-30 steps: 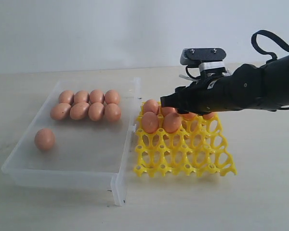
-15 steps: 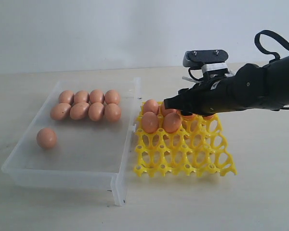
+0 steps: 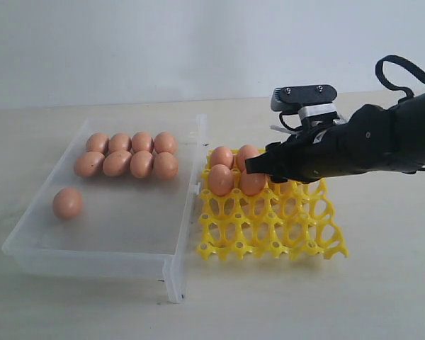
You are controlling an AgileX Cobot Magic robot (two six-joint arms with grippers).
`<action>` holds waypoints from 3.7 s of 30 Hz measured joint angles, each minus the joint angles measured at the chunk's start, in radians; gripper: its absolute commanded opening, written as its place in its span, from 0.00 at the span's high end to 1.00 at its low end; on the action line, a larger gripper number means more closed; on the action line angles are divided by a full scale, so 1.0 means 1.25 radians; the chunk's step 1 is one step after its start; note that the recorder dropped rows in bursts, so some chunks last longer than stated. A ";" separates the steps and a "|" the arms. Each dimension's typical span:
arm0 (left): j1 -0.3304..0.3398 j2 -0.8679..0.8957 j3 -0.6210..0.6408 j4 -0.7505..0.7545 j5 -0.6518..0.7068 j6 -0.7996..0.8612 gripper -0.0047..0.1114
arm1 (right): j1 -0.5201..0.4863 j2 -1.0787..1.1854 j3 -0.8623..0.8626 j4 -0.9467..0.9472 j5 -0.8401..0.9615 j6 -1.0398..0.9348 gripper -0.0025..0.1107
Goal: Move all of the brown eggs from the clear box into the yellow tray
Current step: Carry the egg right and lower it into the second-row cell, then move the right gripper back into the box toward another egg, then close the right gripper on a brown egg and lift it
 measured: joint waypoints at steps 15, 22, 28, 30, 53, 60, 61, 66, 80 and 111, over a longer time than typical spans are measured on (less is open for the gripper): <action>0.000 0.000 0.000 0.000 0.000 0.000 0.96 | 0.000 0.000 0.016 -0.001 -0.039 -0.005 0.72; 0.000 0.000 0.000 0.000 0.000 0.000 0.96 | 0.000 0.000 0.016 -0.001 -0.044 -0.005 0.44; 0.000 0.000 0.000 0.000 0.000 0.000 0.96 | 0.000 0.000 0.016 -0.001 -0.049 -0.005 0.44; 0.000 0.000 0.000 0.000 0.000 0.000 0.96 | 0.000 0.000 0.016 -0.001 -0.049 -0.005 0.44; 0.000 0.000 0.000 0.000 0.000 0.000 0.96 | 0.258 0.205 -0.555 0.121 0.459 -0.083 0.68; 0.000 0.000 0.000 0.000 0.000 0.000 0.96 | 0.313 0.413 -0.773 0.170 0.464 0.086 0.47; 0.000 0.000 0.000 0.000 0.000 0.000 0.96 | 0.314 0.436 -0.795 0.187 0.464 0.112 0.47; 0.000 0.000 0.000 0.000 0.000 0.000 0.96 | 0.314 0.495 -0.863 0.236 0.462 0.166 0.47; 0.000 0.000 0.000 0.000 0.000 0.000 0.96 | 0.306 0.579 -0.927 0.295 0.458 0.219 0.47; 0.000 0.000 0.000 0.000 0.000 0.000 0.96 | 0.304 0.377 -0.595 0.280 0.130 0.073 0.98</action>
